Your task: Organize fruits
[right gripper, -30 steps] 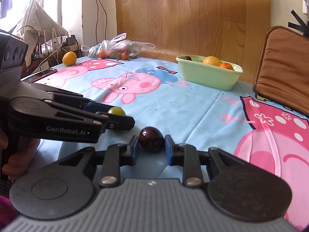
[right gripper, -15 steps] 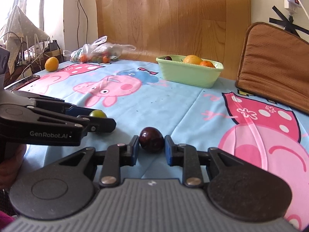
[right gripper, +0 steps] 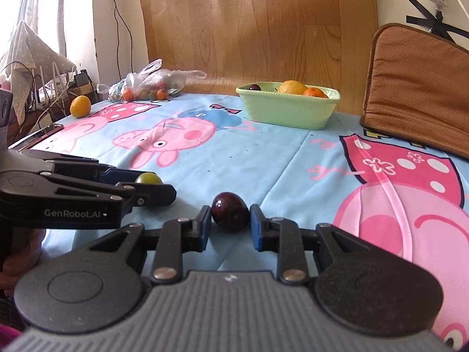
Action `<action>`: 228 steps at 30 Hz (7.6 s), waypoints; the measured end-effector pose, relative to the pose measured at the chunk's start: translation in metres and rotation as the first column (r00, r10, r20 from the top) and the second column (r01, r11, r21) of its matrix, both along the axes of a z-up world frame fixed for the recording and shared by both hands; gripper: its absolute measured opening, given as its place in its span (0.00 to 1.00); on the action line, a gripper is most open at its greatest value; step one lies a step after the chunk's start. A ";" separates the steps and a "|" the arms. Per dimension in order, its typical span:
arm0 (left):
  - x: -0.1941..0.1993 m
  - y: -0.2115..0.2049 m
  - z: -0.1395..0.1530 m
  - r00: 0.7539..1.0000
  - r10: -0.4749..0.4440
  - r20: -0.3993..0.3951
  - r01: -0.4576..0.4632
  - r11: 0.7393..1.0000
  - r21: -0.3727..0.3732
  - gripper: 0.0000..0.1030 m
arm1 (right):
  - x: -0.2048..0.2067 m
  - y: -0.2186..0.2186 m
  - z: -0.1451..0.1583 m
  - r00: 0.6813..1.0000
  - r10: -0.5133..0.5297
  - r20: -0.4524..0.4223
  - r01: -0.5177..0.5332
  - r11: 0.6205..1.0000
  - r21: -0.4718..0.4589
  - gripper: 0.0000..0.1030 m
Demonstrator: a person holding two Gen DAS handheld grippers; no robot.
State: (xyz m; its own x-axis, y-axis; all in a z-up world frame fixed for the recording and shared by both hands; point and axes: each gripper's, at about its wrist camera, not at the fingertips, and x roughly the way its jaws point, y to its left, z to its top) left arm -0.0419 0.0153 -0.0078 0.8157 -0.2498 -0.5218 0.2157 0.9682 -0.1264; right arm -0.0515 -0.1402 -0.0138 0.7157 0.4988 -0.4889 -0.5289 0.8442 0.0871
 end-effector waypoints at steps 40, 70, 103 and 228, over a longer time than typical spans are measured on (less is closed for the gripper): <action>-0.002 0.010 -0.001 1.000 0.014 0.001 -0.014 0.997 -0.075 0.31 | 0.009 -0.009 -0.001 1.000 -0.017 -0.018 0.018 0.999 0.039 0.30; -0.001 0.002 -0.001 1.000 0.026 0.003 -0.026 0.999 -0.022 0.31 | 0.007 -0.017 0.000 1.000 -0.008 -0.010 0.009 0.996 0.086 0.30; 0.231 0.025 0.060 1.000 0.021 -0.020 -0.024 0.991 -0.131 0.30 | 0.204 0.014 0.040 0.991 -0.097 0.089 0.088 0.991 0.098 0.30; -0.110 -0.069 0.049 0.914 0.362 0.181 -0.401 0.873 0.276 1.00 | -0.092 -0.048 0.018 0.919 -0.373 -0.129 0.393 0.897 0.201 0.92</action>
State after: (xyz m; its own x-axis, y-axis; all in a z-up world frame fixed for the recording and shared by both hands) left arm -0.1523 -0.0538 0.0408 0.8763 0.2472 -0.4134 -0.1838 0.9649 0.1875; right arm -0.1438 -0.1880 0.0038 0.8334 0.2957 -0.4669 -0.1506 0.9344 0.3230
